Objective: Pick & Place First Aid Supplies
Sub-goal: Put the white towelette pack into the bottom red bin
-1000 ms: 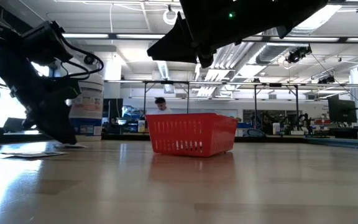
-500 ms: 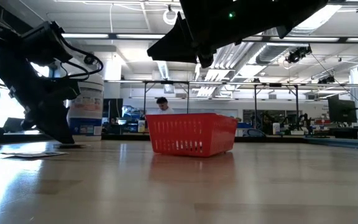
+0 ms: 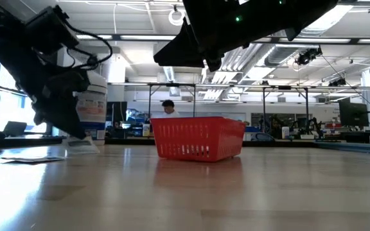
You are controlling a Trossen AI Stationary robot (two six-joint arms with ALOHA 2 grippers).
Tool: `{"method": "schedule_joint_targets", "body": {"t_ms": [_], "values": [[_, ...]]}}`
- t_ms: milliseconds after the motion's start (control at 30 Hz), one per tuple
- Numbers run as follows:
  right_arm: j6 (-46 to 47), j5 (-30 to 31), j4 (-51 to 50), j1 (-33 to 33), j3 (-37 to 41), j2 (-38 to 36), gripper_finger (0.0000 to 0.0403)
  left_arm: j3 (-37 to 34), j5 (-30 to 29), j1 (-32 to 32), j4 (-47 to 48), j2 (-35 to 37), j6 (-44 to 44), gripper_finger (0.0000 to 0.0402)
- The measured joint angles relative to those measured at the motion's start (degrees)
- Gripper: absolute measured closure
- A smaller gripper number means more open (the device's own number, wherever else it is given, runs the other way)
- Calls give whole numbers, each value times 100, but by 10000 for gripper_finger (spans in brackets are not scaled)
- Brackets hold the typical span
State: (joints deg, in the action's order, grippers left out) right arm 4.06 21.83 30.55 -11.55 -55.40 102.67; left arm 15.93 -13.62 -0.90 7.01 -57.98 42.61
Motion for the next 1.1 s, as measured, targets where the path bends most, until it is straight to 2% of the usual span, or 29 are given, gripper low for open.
{"method": "schedule_joint_targets", "body": {"t_ms": [600,733,933,1100], "values": [[-157,226,-29,-2,0,0,325,744,-1031,-1137,-87,7,-249,401],[-167,379,-361,-43,10,-273,324,915,-1147,-1263,-178,3,-253,401],[-266,1097,-1736,-260,7,-1239,325,967,-1055,-1388,-1674,-305,-705,401],[-262,1227,-2449,-414,7,-1893,325,1003,-904,-1283,-2668,-899,-804,401]]}}
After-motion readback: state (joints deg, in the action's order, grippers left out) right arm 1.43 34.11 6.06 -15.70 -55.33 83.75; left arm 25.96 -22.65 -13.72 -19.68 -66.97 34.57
